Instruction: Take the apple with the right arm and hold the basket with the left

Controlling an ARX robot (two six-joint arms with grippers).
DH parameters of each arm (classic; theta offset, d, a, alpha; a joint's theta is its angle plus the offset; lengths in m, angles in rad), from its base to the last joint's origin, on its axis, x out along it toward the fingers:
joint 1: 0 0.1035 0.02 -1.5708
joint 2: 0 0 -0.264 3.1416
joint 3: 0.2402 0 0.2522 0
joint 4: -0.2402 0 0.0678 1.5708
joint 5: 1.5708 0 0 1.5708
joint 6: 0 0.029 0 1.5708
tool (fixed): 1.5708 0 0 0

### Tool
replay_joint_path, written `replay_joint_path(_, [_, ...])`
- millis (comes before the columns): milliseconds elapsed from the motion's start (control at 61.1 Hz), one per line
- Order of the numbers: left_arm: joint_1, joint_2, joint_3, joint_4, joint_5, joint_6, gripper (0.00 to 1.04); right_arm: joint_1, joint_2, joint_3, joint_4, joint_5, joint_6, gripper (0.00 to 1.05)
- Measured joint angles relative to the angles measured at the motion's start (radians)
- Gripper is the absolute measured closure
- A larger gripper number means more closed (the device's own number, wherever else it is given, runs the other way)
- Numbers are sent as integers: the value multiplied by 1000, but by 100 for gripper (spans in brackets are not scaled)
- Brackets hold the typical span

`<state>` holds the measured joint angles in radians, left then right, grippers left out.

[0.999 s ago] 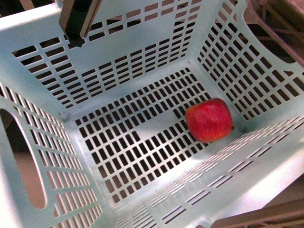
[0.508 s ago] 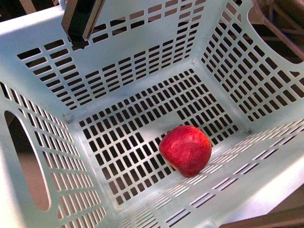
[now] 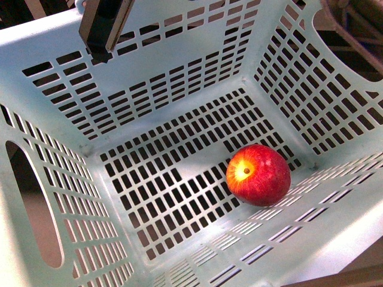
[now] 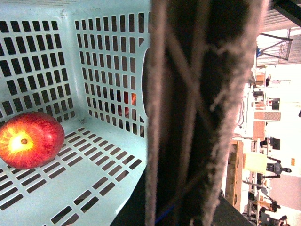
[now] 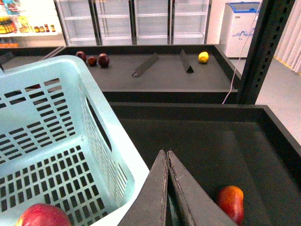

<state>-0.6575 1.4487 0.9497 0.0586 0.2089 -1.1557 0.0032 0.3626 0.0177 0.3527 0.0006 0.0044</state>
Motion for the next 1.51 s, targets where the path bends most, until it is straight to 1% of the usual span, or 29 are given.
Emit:
replay_joint_path(655, [0, 0, 0, 0, 0, 0, 98, 0, -188, 0, -179, 1, 0, 103])
replay_joint_path(737, [0, 0, 0, 0, 1, 0, 98, 0, -292, 0, -315, 0, 0, 103])
replay_joint_path(770, [0, 0, 0, 0, 1, 0, 98, 0, -324, 0, -338, 1, -1, 103])
replay_joint_path(950, [0, 1, 0, 0, 0, -1, 98, 0, -355, 0, -351, 2, -1, 103])
replay_joint_path(1048, [0, 1, 0, 0, 0, 1, 98, 0, -356, 0, -351, 2, -2, 86])
replay_joint_path(1130, [0, 1, 0, 0, 0, 0, 98, 0, -356, 0, -351, 2, -2, 71])
replay_joint_path(1146, [0, 1, 0, 0, 0, 0, 98, 0, -356, 0, -351, 2, -2, 69])
replay_joint_path(1195, [0, 1, 0, 0, 0, 0, 98, 0, -356, 0, -351, 2, -2, 58])
replay_joint_path(1343, [0, 1, 0, 0, 0, 0, 98, 0, -356, 0, -351, 2, -2, 36])
replay_joint_path(1376, [-9, 1, 0, 1, -50, -9, 98, 0, -356, 0, -351, 2, -2, 30])
replay_joint_path(1392, [-19, 2, 0, 2, -111, -20, 98, 0, -356, 0, -351, 2, -2, 27])
replay_joint_path(1408, [-22, 5, 3, 5, -197, -55, 98, 0, -356, 0, -351, 1, -2, 24])
replay_joint_path(1425, [-22, 6, 3, 8, -233, -67, 98, 0, -356, 0, -352, 1, -2, 20])
replay_joint_path(1441, [-23, 9, 5, 11, -301, -86, 98, 0, -356, 0, -351, 1, -2, 17])
replay_joint_path(1457, [-23, 10, 5, 13, -333, -101, 98, 0, -356, 0, -351, 1, -2, 15])
replay_joint_path(1474, [-22, 11, 7, 14, -396, -114, 98, 0, -357, 0, -351, 2, -2, 12])
replay_joint_path(1490, [-22, 13, 8, 15, -426, -119, 98, 0, -357, 0, -351, 2, -2, 10])
replay_joint_path(1507, [-21, 14, 10, 16, -483, -122, 98, 0, -357, 0, -351, 2, -2, 8])
